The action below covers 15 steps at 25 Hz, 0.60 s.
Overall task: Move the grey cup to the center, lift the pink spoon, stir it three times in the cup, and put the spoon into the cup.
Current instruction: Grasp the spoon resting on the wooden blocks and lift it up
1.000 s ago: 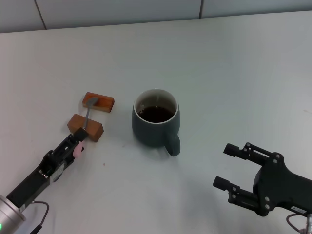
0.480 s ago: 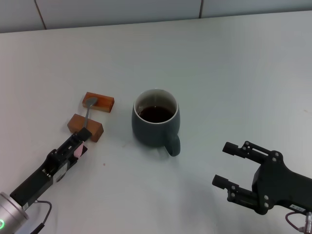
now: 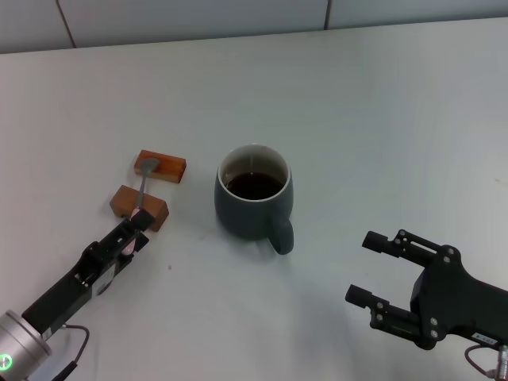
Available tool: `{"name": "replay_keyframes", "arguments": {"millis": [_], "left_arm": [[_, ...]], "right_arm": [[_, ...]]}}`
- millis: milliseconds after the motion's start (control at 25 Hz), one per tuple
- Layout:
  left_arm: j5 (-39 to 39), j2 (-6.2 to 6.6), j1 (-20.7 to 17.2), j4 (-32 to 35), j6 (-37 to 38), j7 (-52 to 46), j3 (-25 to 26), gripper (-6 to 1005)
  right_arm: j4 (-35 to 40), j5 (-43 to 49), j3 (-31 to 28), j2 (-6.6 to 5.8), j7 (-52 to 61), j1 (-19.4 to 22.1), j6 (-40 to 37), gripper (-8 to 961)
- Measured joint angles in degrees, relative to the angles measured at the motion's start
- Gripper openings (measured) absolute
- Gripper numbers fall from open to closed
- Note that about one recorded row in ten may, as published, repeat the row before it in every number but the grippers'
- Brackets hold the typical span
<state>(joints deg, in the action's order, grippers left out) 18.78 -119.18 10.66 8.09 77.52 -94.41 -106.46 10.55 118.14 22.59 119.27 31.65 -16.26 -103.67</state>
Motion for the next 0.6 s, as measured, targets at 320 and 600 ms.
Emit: {"name": "replay_keyframes", "arguments": {"millis": [320, 600], "left_arm": [[0.0, 0.00, -0.2, 0.7, 0.0, -0.2, 0.0, 692], [0.1, 0.00, -0.3, 0.6, -0.8, -0.8, -0.3, 625]], "right_arm": [[0.0, 0.1, 0.1, 0.00, 0.0, 0.0, 0.0, 713], [0.0, 0.1, 0.1, 0.00, 0.1, 0.0, 0.1, 712]]}}
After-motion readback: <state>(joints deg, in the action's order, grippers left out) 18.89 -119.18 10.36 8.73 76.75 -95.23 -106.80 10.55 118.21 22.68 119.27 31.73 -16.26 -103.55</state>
